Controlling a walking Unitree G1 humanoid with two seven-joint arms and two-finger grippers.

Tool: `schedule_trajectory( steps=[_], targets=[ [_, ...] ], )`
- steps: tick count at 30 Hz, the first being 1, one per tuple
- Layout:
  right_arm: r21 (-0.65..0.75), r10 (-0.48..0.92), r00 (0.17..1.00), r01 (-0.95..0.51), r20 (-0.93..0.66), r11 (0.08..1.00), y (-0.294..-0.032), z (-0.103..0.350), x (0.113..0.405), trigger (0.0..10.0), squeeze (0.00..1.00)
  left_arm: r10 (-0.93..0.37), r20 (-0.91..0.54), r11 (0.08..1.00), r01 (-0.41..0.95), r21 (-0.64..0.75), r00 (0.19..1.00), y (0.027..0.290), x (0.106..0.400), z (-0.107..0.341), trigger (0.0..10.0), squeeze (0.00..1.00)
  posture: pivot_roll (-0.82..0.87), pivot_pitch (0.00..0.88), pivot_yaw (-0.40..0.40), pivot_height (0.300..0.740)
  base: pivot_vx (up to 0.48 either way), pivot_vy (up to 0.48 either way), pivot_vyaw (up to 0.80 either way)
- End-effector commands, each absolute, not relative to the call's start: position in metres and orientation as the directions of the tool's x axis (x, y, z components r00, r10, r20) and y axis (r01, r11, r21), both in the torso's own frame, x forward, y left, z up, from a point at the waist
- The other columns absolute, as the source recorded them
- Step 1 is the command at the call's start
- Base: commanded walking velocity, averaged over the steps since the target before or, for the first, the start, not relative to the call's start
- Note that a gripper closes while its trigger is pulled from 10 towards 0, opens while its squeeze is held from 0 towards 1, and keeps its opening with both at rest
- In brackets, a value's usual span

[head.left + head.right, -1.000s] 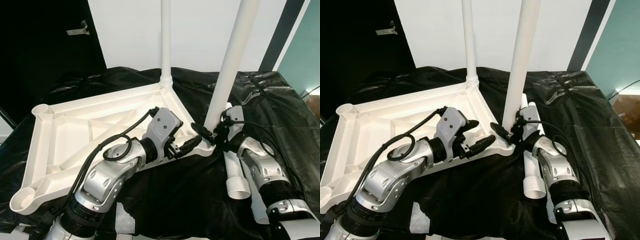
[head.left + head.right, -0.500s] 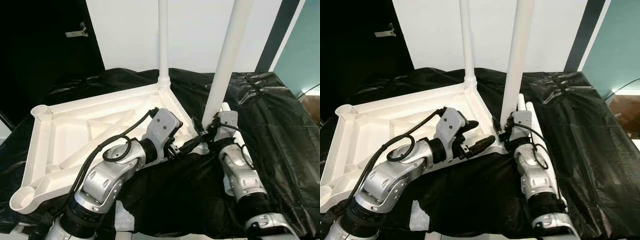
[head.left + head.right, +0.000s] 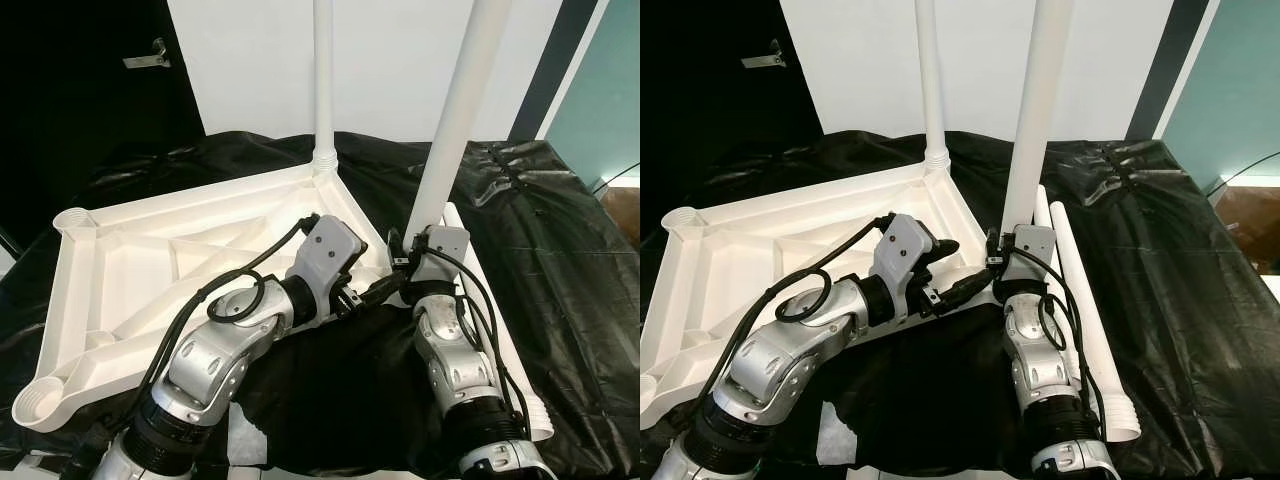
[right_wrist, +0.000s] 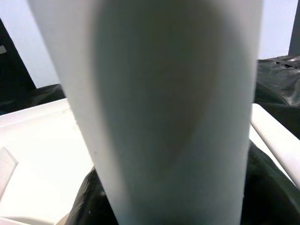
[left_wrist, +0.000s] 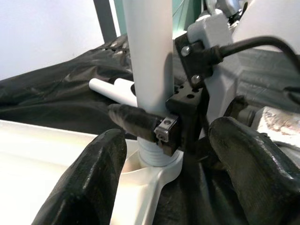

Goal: Building children table

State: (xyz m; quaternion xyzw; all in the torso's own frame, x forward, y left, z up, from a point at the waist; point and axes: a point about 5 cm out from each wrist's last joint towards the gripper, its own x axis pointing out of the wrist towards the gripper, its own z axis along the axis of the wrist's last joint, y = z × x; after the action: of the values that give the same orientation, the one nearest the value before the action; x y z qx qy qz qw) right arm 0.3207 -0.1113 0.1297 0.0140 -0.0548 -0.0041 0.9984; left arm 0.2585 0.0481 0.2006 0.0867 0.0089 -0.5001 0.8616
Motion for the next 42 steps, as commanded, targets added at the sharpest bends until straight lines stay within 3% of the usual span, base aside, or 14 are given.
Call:
schedule_trajectory(
  steps=[1, 4, 5, 20, 21, 23, 24, 25, 38, 39, 40, 42],
  targets=[
    [0.035, -0.023, 1.000, 0.024, -0.018, 0.999, -0.115, 0.103, 0.314, 10.0, 0.00, -0.859, -0.113, 0.478, 0.862, 0.169, 0.499, 0.048, 0.261, 0.200, 10.0, 0.00, -0.03, 0.000, 0.014, 0.740, 0.000, 0.000, 0.00],
    [0.017, -0.013, 1.000, 0.013, 0.008, 1.000, -0.117, 0.106, 0.313, 10.0, 0.04, -0.854, -0.119, 0.483, 0.857, 0.179, 0.506, 0.049, 0.262, 0.199, 10.0, 0.00, -0.03, 0.000, 0.016, 0.740, 0.000, 0.000, 0.00],
    [0.005, 0.000, 1.000, 0.000, 0.027, 1.000, -0.118, 0.108, 0.312, 10.0, 1.00, -0.854, -0.118, 0.484, 0.857, 0.177, 0.507, 0.049, 0.262, 0.200, 10.0, 0.00, -0.03, 0.000, 0.016, 0.740, 0.000, 0.000, 0.00],
    [-0.029, 0.197, 0.973, -0.195, 0.118, 0.980, -0.147, 0.125, 0.312, 10.0, 1.00, -0.854, -0.121, 0.482, 0.858, 0.178, 0.505, 0.052, 0.264, 0.200, 10.0, 0.00, -0.04, 0.002, 0.018, 0.740, 0.000, 0.000, 0.00],
    [-0.031, 0.250, 0.961, -0.248, 0.122, 0.968, -0.154, 0.129, 0.313, 10.0, 0.00, -0.853, -0.124, 0.484, 0.857, 0.179, 0.508, 0.053, 0.265, 0.199, 10.0, 0.00, -0.04, 0.001, 0.016, 0.740, 0.000, 0.000, 0.00],
    [-0.031, 0.250, 0.961, -0.248, 0.122, 0.968, -0.154, 0.129, 0.313, 10.0, 0.00, -0.853, -0.124, 0.484, 0.857, 0.179, 0.508, 0.053, 0.265, 0.199, 10.0, 0.00, -0.04, 0.001, 0.016, 0.740, 0.000, 0.000, 0.00],
    [-0.085, 0.394, 0.913, -0.386, 0.104, 0.919, -0.166, 0.137, 0.316, 10.0, 0.00, -0.842, -0.153, 0.485, 0.851, 0.204, 0.517, 0.052, 0.266, 0.191, 10.0, 0.00, -0.05, 0.000, 0.016, 0.740, 0.000, 0.000, 0.00],
    [-0.110, 0.428, 0.899, -0.418, 0.092, 0.902, -0.169, 0.139, 0.318, 10.0, 0.00, -0.838, -0.164, 0.484, 0.848, 0.214, 0.520, 0.052, 0.266, 0.187, 10.0, 0.00, -0.05, 0.000, 0.016, 0.740, 0.000, 0.000, 0.00],
    [-0.182, 0.679, 0.733, -0.673, -0.039, 0.716, -0.163, 0.144, 0.329, 10.0, 0.00, -0.810, -0.208, 0.513, 0.834, 0.202, 0.548, 0.047, 0.267, 0.164, 10.0, 0.00, -0.04, 0.000, 0.010, 0.740, 0.000, 0.000, 0.00],
    [-0.187, 0.697, 0.715, -0.692, -0.052, 0.697, -0.162, 0.143, 0.330, 8.8, 0.00, -0.807, -0.211, 0.515, 0.833, 0.201, 0.551, 0.046, 0.268, 0.161, 10.0, 0.00, -0.04, 0.000, 0.011, 0.740, 0.000, 0.000, 0.00],
    [-0.185, 0.706, 0.706, -0.703, -0.057, 0.687, -0.161, 0.143, 0.332, 8.4, 0.00, -0.804, -0.217, 0.517, 0.831, 0.203, 0.553, 0.046, 0.268, 0.159, 10.0, 0.00, -0.04, 0.000, 0.011, 0.740, 0.000, 0.000, 0.00],
    [-0.177, 0.711, 0.700, -0.709, -0.059, 0.683, -0.161, 0.143, 0.334, 8.3, 0.00, -0.802, -0.222, 0.517, 0.830, 0.209, 0.555, 0.046, 0.268, 0.157, 10.0, 0.00, -0.04, 0.000, 0.011, 0.740, 0.000, 0.000, 0.00]
  ],
)
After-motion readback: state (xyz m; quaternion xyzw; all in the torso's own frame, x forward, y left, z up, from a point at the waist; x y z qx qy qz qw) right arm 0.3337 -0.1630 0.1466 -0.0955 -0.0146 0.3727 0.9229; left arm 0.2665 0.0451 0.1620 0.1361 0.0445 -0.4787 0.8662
